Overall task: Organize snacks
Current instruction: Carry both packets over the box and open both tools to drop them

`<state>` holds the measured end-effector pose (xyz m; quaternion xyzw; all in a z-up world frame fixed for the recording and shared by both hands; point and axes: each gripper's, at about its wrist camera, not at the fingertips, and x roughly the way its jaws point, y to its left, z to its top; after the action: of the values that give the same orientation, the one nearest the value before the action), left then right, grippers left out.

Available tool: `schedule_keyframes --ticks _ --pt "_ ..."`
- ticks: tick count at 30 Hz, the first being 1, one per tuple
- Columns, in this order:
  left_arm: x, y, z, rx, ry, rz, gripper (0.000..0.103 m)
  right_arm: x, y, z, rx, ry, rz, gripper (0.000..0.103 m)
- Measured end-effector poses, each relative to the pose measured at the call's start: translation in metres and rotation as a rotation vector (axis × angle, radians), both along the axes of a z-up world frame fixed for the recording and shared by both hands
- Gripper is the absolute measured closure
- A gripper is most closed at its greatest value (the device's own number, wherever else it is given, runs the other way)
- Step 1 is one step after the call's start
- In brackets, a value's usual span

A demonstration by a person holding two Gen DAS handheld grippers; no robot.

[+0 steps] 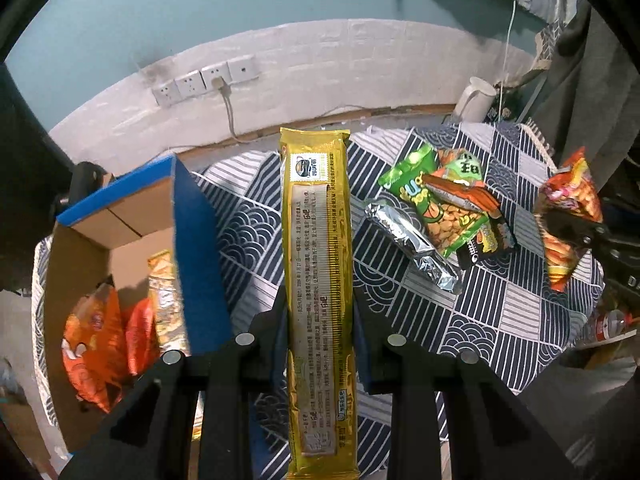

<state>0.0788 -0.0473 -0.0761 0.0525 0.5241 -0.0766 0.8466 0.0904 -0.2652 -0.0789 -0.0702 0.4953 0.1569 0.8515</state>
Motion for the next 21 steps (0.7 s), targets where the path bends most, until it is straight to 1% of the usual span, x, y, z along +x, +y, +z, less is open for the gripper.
schedule_keyframes --ticks 7,13,16,21 --pt "-0.014 0.018 0.022 0.007 -0.056 -0.009 0.075 0.000 0.031 0.012 0.008 -0.020 0.043 0.065" --pt "-0.022 0.047 0.040 -0.028 -0.092 0.012 0.075 0.002 0.060 0.026 0.031 -0.034 0.087 0.065" --pt "-0.026 0.066 0.047 -0.043 -0.110 0.030 0.075 0.003 0.077 0.033 0.036 -0.043 0.109 0.065" --pt "-0.029 0.100 0.052 -0.036 -0.137 0.090 0.075 0.005 0.107 0.040 0.040 -0.048 0.149 0.065"
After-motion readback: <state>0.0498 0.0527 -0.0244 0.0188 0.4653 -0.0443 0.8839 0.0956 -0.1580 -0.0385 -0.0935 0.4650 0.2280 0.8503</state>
